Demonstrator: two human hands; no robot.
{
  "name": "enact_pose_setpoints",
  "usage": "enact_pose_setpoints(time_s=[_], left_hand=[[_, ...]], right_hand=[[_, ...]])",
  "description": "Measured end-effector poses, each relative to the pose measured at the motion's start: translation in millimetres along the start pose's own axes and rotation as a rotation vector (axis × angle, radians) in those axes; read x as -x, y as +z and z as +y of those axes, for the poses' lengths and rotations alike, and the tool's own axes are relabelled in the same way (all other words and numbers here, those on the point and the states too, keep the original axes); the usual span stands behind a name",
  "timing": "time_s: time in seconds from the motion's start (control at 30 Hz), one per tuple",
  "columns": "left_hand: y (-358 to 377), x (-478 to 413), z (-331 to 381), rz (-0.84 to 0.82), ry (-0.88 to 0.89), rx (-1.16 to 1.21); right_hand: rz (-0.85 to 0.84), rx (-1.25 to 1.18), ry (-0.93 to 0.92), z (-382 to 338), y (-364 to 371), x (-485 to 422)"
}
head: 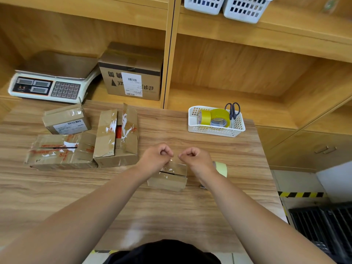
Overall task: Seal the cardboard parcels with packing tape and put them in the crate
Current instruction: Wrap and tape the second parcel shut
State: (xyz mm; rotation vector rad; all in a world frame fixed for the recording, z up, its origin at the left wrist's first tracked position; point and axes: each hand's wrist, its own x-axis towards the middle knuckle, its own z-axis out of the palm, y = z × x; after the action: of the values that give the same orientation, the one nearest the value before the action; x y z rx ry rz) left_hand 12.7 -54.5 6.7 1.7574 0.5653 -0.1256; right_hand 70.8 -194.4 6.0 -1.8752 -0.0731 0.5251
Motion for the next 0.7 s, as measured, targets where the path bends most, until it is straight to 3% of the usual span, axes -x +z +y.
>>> enact_pose_setpoints(time_s=[0.23,0.47,0.57,0.7], left_hand=[[3.5,-5.5,-19.6,-0.024,-0.056,0.045],[-14.4,-10.7,-56.7,-0.071,0.161,-0.587],[-12.4,-17.0,-69.1,-0.121,0.132,-0.575],[-10.5,-25.4,-80.8,-0.064,0.138,-0.491]], right_hand=[[0.174,0.139,-0.092,16.1,8.8,1.6],[0.231,0.062,0.020,34.0,-3.3,7.0],[0.222,-0.043,0.037,36.6,1.2,9.3],[0.175,-0.219,0.081,35.0,4.8,12.4]])
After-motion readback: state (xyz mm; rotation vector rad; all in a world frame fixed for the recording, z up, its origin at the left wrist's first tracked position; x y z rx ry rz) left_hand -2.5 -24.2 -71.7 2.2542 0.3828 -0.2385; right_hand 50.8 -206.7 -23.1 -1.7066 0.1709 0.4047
